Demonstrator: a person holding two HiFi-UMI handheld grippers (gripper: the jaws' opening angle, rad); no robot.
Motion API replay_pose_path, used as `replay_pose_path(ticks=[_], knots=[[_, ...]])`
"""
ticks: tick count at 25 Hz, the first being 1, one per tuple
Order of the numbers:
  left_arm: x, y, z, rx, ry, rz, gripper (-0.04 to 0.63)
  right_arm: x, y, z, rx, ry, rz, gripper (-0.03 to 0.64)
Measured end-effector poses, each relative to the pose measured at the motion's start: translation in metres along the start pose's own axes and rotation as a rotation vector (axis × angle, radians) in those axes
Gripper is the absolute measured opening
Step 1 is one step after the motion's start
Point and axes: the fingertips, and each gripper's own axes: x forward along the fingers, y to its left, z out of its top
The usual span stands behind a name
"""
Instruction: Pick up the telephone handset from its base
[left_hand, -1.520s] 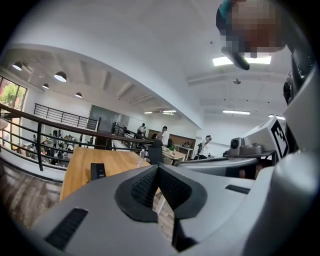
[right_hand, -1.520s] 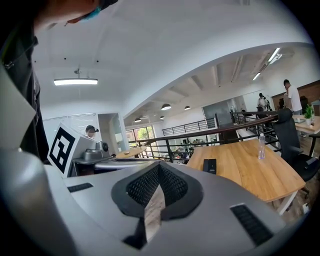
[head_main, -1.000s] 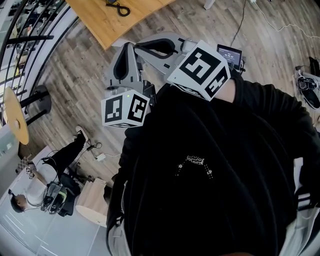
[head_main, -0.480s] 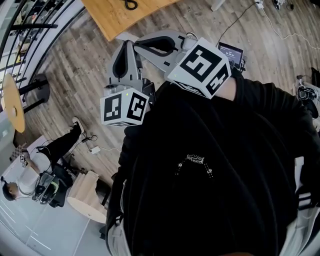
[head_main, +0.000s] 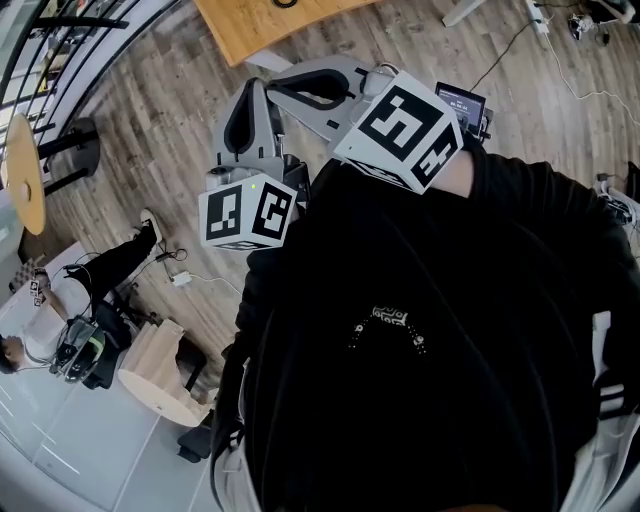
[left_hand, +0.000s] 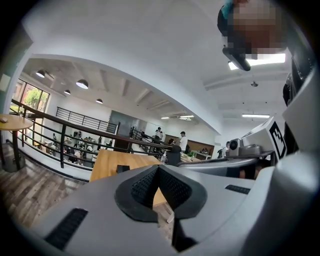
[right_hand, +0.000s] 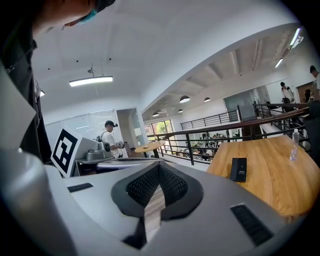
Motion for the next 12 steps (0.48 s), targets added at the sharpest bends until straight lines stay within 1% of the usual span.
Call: replay_pose_path(ticks=[6,12], knots=[[0.004,0.020,0.008,-0.008,-0.005,0.043,0.004,0.020,-0.004,0.008,-0.003,0.012,0.042,0.017],[0.027,0.034,0.012,-0.018,-0.002,0.071,0.005,0.035,-0.026,0.014,0.004,0.023,0.069,0.017]])
